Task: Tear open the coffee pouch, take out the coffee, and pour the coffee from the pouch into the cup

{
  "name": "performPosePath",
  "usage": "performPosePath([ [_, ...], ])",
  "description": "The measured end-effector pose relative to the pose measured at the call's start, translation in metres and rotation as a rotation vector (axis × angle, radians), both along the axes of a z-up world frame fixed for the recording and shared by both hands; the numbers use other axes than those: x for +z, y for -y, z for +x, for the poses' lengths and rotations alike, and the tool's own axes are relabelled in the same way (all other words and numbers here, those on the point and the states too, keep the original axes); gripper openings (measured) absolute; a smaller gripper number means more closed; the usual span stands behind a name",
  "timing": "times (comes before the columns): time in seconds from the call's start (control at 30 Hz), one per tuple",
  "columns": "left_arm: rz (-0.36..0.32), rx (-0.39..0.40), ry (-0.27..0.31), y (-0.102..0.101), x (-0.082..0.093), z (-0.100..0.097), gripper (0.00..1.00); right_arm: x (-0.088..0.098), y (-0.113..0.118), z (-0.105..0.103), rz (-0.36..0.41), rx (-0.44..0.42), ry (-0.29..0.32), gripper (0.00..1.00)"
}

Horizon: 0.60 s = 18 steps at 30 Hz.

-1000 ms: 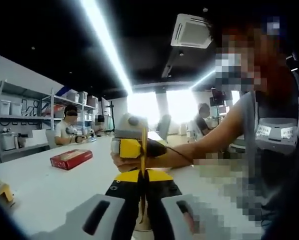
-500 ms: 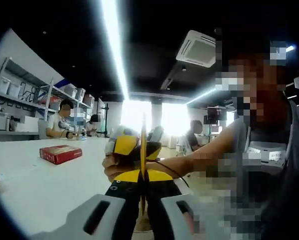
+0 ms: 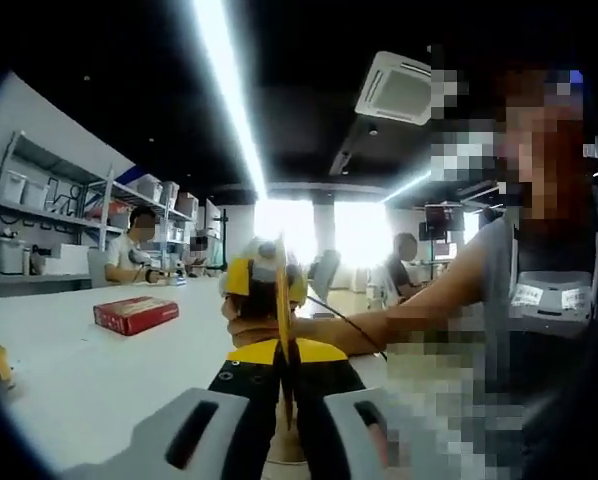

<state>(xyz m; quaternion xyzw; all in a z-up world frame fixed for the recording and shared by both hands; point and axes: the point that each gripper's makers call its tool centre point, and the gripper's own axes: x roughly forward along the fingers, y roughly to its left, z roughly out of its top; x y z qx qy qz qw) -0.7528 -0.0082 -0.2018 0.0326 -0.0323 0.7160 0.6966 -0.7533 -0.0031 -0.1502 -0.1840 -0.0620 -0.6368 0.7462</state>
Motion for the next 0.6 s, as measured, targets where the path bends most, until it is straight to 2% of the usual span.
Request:
performPosePath([
  [0.2, -0.007, 0.006, -0.02, 0.001, 0.0, 0.004, 0.07, 0.003, 0.004, 0.005, 0.044, -0.049, -0.062, 0.19],
  [0.33, -0.021, 0.009, -0.03, -0.003, -0.006, 0.004, 0.07, -0.001, 0.006, 0.009, 0.062, -0.061, -0.072, 0.19],
  [0.4, -0.04, 0.018, -0.039, -0.004, -0.012, 0.003, 0.07, -0.006, 0.007, 0.006, 0.085, -0.078, -0.048, 0.2],
  [0.47, -0.073, 0.038, -0.093, -0.004, -0.017, 0.002, 0.07, -0.01, 0.005, 0.003, 0.094, -0.089, 0.0, 0.21],
  [0.6, -0.059, 0.037, -0.08, -0.001, -0.012, 0.004, 0.07, -0.024, 0.01, -0.003, 0.15, -0.18, 0.059, 0.22],
])
